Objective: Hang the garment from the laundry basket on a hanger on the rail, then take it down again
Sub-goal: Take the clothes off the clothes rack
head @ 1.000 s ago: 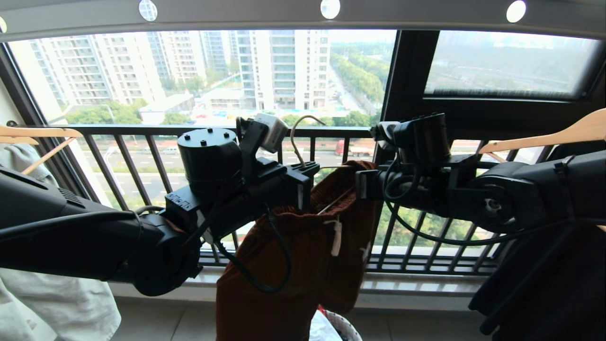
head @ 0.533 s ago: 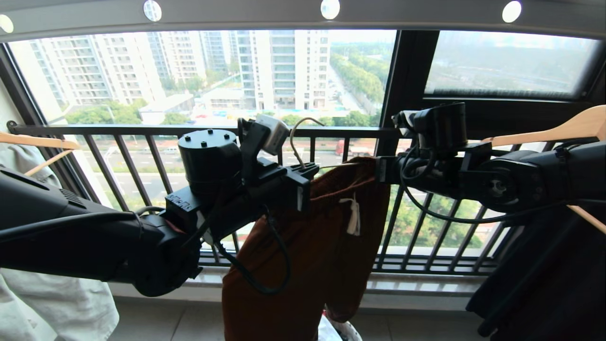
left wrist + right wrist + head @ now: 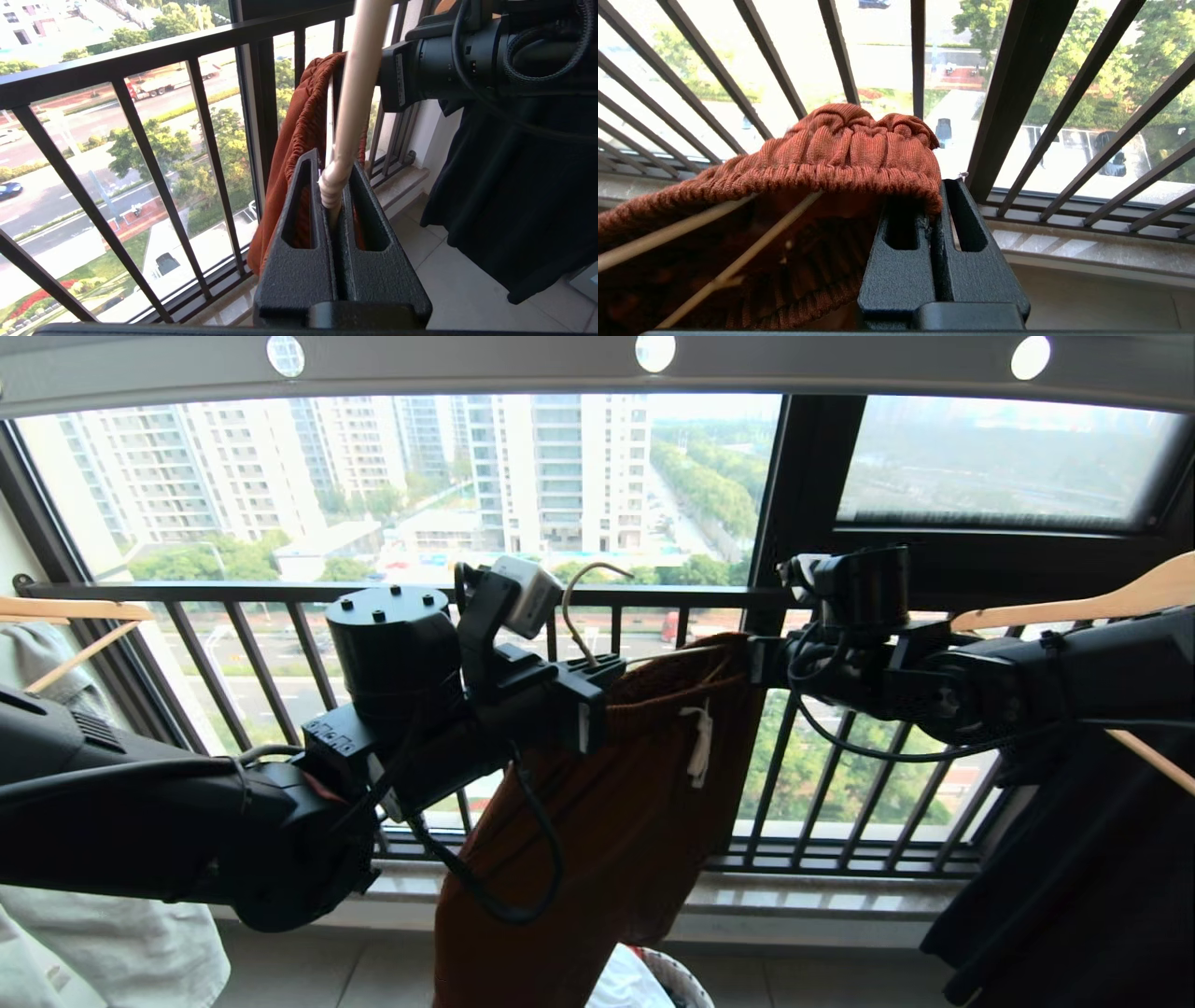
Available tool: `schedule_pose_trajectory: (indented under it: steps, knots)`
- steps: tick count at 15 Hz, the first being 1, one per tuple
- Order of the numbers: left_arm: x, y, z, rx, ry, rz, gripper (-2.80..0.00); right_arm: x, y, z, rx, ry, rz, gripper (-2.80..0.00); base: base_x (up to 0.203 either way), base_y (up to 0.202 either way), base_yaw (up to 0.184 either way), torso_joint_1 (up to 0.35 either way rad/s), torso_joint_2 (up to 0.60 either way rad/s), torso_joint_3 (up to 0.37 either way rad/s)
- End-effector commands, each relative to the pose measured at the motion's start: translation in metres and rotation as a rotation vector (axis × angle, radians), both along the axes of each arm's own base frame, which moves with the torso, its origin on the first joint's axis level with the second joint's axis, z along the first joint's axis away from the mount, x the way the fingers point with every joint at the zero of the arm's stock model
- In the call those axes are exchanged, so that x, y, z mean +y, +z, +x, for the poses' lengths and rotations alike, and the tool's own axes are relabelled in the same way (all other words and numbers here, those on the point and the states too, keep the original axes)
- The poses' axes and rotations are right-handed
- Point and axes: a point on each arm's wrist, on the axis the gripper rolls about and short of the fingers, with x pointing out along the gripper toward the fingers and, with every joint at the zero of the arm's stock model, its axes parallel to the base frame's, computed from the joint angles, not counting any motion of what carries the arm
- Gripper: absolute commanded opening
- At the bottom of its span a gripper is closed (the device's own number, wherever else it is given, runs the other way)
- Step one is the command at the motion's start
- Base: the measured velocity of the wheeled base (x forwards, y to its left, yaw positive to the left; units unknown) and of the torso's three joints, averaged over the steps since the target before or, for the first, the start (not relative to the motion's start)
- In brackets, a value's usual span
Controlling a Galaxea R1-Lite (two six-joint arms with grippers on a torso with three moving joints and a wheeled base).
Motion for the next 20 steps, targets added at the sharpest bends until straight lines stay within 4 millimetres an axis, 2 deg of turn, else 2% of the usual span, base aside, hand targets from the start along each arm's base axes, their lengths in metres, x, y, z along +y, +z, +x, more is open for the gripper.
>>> schedule_pose_trajectory:
  steps: [1, 3, 7, 11, 15, 17, 20]
  knots:
    - [0.0, 0.0, -0.006, -0.001, -0.016, 0.002, -2.8, -0.002, -0.004, 0.009, -0.019, -0.025, 0.007, -2.8, 0.0, 0.0, 0.0, 0.0, 0.0, 0.0]
    - [-0.003, -0.005, -0.01, 0.009, -0.053, 0.018, -2.8, -0.006, 0.002, 0.012, -0.067, -0.053, 0.019, -2.8, 0.0, 0.0, 0.0, 0.0, 0.0, 0.0]
    - [-0.003, -0.002, -0.011, 0.001, -0.053, 0.012, -2.8, -0.008, -0.006, 0.02, -0.052, -0.064, 0.013, -2.8, 0.0, 0.0, 0.0, 0.0, 0.0, 0.0]
    - [-0.004, -0.003, -0.01, 0.003, -0.052, 0.015, -2.8, -0.004, -0.011, 0.017, -0.033, -0.052, 0.004, -2.8, 0.0, 0.0, 0.0, 0.0, 0.0, 0.0]
    - [-0.006, -0.008, -0.007, 0.012, -0.047, 0.023, -2.8, 0.024, -0.018, -0.007, 0.005, 0.032, -0.008, -2.8, 0.0, 0.0, 0.0, 0.0, 0.0, 0.0]
    - [-0.01, -0.011, -0.002, 0.011, -0.038, 0.022, -2.8, 0.052, -0.024, -0.032, 0.035, 0.119, -0.021, -2.8, 0.0, 0.0, 0.0, 0.0, 0.0, 0.0]
    - [-0.014, -0.016, 0.006, -0.007, -0.018, 0.004, -2.8, 0.07, -0.027, -0.051, 0.054, 0.176, -0.033, -2.8, 0.0, 0.0, 0.0, 0.0, 0.0, 0.0]
